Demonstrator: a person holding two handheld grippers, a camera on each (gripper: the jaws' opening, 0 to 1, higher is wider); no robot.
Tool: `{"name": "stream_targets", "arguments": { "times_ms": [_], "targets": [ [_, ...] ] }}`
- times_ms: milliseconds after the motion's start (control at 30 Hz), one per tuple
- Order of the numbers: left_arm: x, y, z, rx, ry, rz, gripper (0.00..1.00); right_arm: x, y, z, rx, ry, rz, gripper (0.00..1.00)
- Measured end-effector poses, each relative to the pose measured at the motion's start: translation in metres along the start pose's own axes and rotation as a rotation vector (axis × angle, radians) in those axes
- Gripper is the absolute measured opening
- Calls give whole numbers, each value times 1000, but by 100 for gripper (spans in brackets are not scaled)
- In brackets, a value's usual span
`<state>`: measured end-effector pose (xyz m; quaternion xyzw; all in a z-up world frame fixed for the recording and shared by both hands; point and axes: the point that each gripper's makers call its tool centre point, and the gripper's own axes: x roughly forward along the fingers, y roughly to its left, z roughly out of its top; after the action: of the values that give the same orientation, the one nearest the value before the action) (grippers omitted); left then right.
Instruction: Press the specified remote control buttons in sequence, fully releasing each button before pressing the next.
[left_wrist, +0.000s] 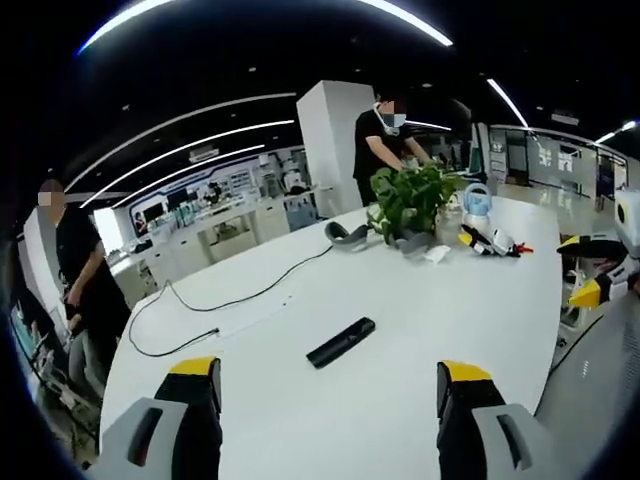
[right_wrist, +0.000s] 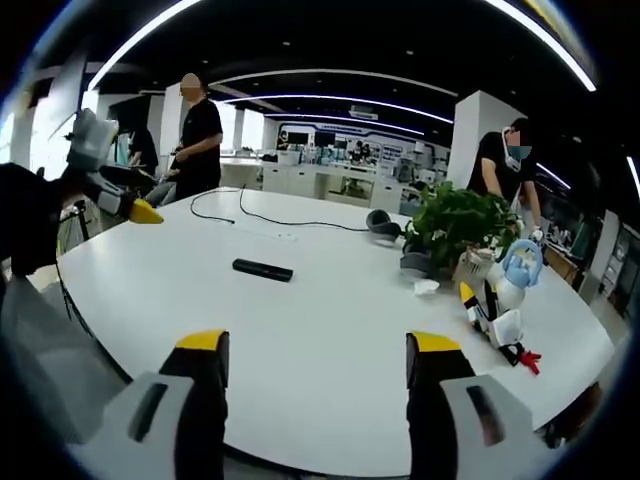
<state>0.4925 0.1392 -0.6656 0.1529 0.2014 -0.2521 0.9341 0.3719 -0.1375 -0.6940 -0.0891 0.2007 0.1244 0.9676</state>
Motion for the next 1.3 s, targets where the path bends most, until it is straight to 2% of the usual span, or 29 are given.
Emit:
{"name": "stream_targets", "arguments": {
  "times_ms": [133,200,333,433,500,633,767,900,967,1133,1233,1300],
  "targets": [
    [19,-2,4,61,35,-68,91,0,1,-2,-3,11,1,74],
    [29,-6,2,92,79,-119,90,1,1,-3,-6,20,0,74],
    [48,-6,7,138,105,-171,90,1,0,-3,-8,23,-3,74],
    [62,-7,6,210,140,-218,89,1,0,-4,-7,31,-5,74],
    [71,-15,-1,270,180,-291,90,1,0,-4,-8,35,-6,73],
    [91,-18,-10,304,211,-332,90,1,0,-6,-10,43,-7,73],
    [112,-17,-25,345,272,-382,84,2,-1,-7,-10,49,-10,72],
    [132,-10,-31,361,309,-410,77,2,-2,-9,-9,58,-15,72],
    [137,-8,-31,364,314,-420,76,3,-2,-9,-6,61,-15,71],
    [153,-4,-35,425,394,-496,68,3,-4,-10,-11,65,-25,71],
    [164,0,-31,453,409,-504,62,3,-5,-11,-7,73,-31,71],
    [168,-2,-30,463,424,-537,60,3,-5,-12,-6,76,-33,70]
  ]
}}
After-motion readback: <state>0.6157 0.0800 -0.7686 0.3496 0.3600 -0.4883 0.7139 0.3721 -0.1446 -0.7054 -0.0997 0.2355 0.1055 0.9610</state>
